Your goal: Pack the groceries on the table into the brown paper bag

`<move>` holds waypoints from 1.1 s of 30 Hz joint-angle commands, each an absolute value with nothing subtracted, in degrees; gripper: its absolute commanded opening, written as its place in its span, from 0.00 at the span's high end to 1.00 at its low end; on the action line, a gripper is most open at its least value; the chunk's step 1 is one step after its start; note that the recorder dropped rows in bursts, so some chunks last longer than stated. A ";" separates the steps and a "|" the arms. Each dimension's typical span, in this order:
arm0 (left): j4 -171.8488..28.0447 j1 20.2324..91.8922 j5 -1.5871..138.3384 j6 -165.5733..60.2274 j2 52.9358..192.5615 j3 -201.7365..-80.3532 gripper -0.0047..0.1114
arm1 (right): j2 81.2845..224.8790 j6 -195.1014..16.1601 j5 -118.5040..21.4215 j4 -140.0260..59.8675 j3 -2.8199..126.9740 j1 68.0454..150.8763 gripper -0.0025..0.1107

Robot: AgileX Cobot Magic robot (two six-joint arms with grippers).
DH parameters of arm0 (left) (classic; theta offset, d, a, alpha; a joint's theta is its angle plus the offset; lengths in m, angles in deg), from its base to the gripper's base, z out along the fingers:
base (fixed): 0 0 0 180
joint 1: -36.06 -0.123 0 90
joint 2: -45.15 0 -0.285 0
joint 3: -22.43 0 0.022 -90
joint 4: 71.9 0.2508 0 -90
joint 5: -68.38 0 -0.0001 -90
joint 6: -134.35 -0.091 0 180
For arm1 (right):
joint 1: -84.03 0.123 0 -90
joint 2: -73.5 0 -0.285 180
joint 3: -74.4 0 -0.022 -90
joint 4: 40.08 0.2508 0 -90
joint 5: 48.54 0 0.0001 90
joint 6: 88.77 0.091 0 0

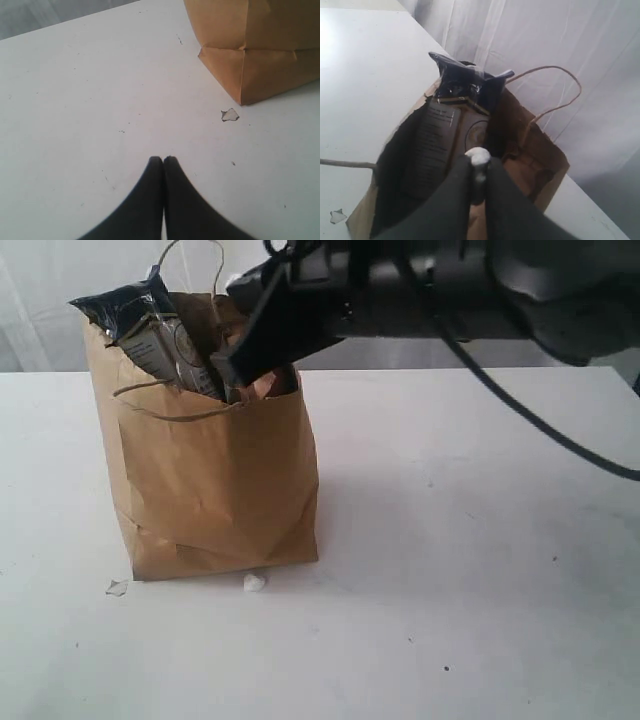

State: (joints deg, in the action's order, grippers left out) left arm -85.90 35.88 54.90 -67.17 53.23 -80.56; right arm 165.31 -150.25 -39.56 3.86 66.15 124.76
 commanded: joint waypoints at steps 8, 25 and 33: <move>-86.48 36.16 54.72 -67.16 52.94 -80.35 0.96 | 171.17 -152.16 -44.34 4.13 67.38 125.59 0.67; -86.48 36.16 54.72 -67.16 52.94 -80.35 0.96 | 159.47 -145.26 -30.35 1.17 64.99 123.96 0.74; -86.48 36.16 54.72 -67.16 52.94 -80.35 0.96 | 149.65 -113.73 -22.44 -30.67 64.30 120.85 0.98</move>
State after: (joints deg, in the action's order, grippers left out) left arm -85.90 35.88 54.90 -67.17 53.23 -80.56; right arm 152.38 -126.25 -26.53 -19.10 64.62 121.94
